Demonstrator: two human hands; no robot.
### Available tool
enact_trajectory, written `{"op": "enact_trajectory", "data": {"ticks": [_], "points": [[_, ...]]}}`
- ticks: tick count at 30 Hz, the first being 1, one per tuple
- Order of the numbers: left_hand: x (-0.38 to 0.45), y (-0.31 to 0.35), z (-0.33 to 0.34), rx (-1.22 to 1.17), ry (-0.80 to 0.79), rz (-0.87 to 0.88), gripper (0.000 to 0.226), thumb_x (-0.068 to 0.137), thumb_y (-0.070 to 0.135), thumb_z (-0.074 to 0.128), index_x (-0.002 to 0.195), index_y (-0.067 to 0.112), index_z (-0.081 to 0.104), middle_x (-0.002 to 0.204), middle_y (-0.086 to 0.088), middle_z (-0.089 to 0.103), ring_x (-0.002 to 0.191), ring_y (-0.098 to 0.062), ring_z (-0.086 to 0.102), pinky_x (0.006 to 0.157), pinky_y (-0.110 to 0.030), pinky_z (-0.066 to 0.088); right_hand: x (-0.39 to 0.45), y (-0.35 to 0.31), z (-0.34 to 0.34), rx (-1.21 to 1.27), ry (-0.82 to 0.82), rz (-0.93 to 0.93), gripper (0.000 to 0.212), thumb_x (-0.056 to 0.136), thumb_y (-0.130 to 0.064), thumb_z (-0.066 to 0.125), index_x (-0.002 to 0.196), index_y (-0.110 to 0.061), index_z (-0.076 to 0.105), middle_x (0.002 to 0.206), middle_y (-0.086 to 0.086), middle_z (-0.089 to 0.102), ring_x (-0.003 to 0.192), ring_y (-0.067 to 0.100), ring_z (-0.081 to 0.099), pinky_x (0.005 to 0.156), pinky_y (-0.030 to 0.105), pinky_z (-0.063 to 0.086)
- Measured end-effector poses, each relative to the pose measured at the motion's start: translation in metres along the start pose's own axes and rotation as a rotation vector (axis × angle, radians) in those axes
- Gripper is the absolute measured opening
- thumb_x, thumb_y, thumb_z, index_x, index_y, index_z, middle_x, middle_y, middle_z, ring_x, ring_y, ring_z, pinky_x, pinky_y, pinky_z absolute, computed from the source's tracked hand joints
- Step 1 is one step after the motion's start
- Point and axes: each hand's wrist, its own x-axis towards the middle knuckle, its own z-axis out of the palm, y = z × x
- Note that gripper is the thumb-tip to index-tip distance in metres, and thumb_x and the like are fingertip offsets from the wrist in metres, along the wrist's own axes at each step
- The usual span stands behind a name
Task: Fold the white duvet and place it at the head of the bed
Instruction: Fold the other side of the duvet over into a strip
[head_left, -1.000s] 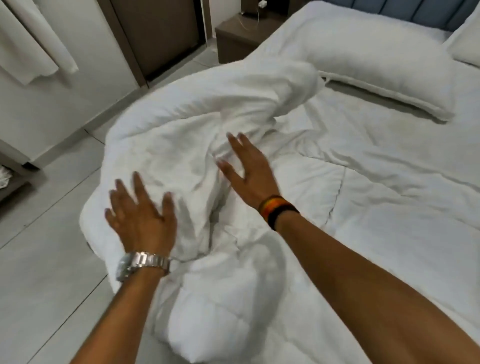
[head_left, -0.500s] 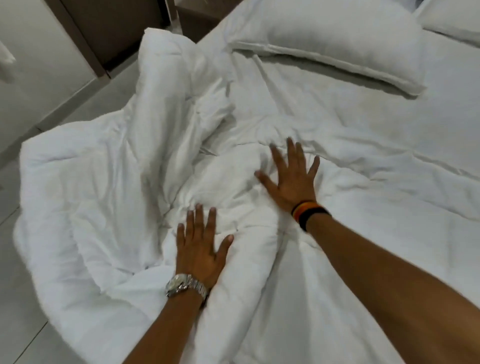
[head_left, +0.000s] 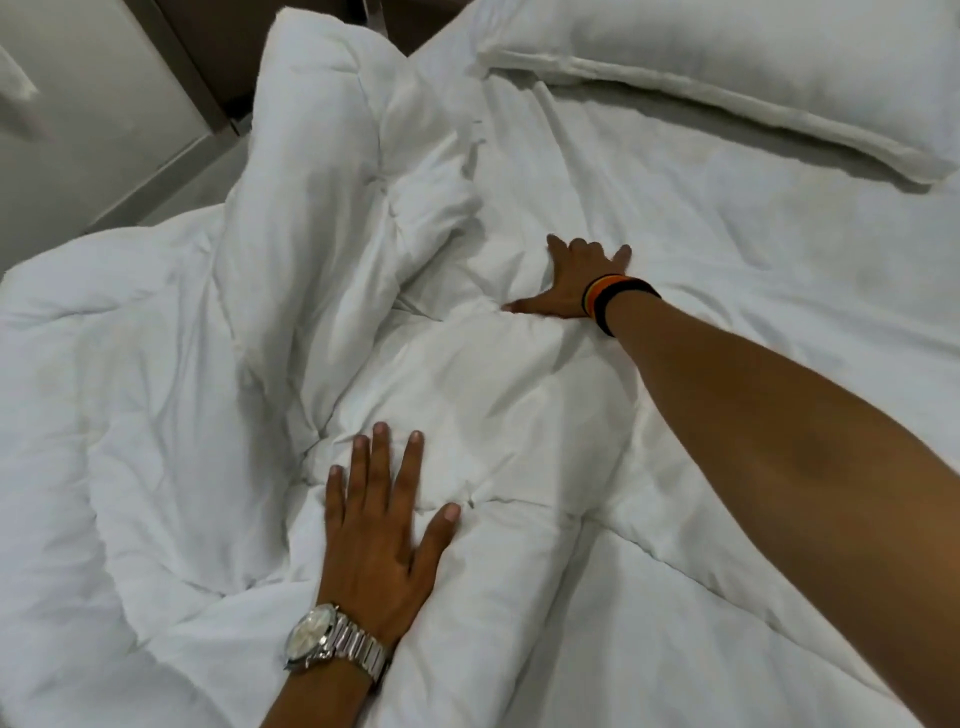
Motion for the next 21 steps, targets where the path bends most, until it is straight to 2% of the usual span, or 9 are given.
{"op": "enact_trajectory", "data": {"ticks": [2,5,7,10,14,16,18,19,21], "points": [[0.002,0.002,0.000,-0.006,-0.010,-0.001,0.077,0.102,0.071,0.021,0.167,0.032,0.009,0.176,0.000,-0.004,0.163,-0.022,-0.005,0.129,-0.052,0.000,0.001,0.002,-0.002,-0.004,0.032,-0.081,0.133,0.058,-0.102,0.055,0.163,-0.024,0.027,0.155,0.011,0.051,0.143,0.035,0.046,0.121,0.062,0.024],[0.005,0.004,0.001,-0.020,-0.020,-0.010,0.076,0.102,0.070,0.023,0.167,0.031,0.010,0.176,0.000,-0.004,0.163,-0.023,-0.004,0.128,-0.055,0.002,-0.008,0.003,0.008,0.063,0.092,-0.140,0.102,0.064,-0.095,0.061,0.141,-0.029,0.054,0.131,0.008,0.070,0.117,0.034,0.066,0.093,0.042,0.049],[0.008,0.007,0.000,-0.025,-0.032,-0.020,0.076,0.102,0.070,0.022,0.167,0.032,0.009,0.176,0.000,-0.005,0.163,-0.023,-0.004,0.127,-0.054,0.002,-0.014,0.003,0.019,0.056,0.182,-0.183,0.081,0.073,-0.090,0.061,0.130,-0.033,0.062,0.116,0.005,0.074,0.104,0.031,0.070,0.080,0.037,0.047],[0.010,0.009,-0.002,-0.047,-0.025,-0.023,0.076,0.102,0.071,0.021,0.167,0.033,0.010,0.176,0.001,-0.005,0.163,-0.023,-0.005,0.126,-0.055,0.003,-0.019,0.006,0.016,0.016,0.301,-0.263,0.063,0.082,-0.085,0.057,0.116,-0.033,0.068,0.101,0.004,0.076,0.093,0.031,0.072,0.074,0.036,0.047],[0.025,0.014,-0.011,-0.043,0.068,-0.004,0.074,0.102,0.067,0.024,0.167,0.032,0.014,0.176,-0.001,0.000,0.163,-0.024,0.000,0.127,-0.057,0.009,0.015,0.021,-0.028,-0.042,0.665,-0.250,0.071,0.077,-0.087,0.048,0.099,-0.022,0.066,0.087,0.017,0.074,0.085,0.042,0.072,0.067,0.039,0.041],[0.048,0.016,-0.019,-0.042,0.156,-0.008,0.074,0.102,0.065,0.027,0.167,0.031,0.015,0.176,-0.004,0.004,0.162,-0.027,0.003,0.129,-0.055,0.008,0.035,0.024,-0.049,0.000,0.723,-0.093,0.068,0.078,-0.084,0.052,0.101,-0.021,0.065,0.095,0.018,0.074,0.092,0.044,0.070,0.073,0.041,0.045],[0.071,0.016,-0.027,-0.048,0.199,-0.030,0.075,0.102,0.066,0.029,0.167,0.031,0.014,0.176,-0.004,0.003,0.162,-0.027,0.002,0.130,-0.050,0.003,0.046,0.021,-0.048,0.069,0.566,0.109,0.069,0.083,-0.077,0.061,0.124,-0.022,0.062,0.123,0.019,0.068,0.118,0.043,0.061,0.102,0.052,0.044],[0.080,0.014,-0.029,-0.031,0.183,-0.042,0.076,0.101,0.067,0.029,0.167,0.032,0.014,0.176,-0.004,0.004,0.162,-0.026,0.002,0.129,-0.049,0.001,0.045,0.018,-0.041,0.105,0.439,0.195,0.078,0.087,-0.075,0.060,0.143,-0.022,0.053,0.142,0.020,0.057,0.134,0.042,0.050,0.116,0.058,0.032],[0.085,0.004,-0.027,0.047,0.100,-0.067,0.077,0.100,0.068,0.027,0.167,0.031,0.015,0.176,-0.006,0.008,0.162,-0.028,0.005,0.130,-0.050,0.002,0.031,0.010,-0.024,0.187,0.305,0.250,0.094,0.093,-0.078,0.048,0.166,-0.024,0.020,0.167,0.021,0.025,0.156,0.039,0.021,0.125,0.064,0.005]]}}
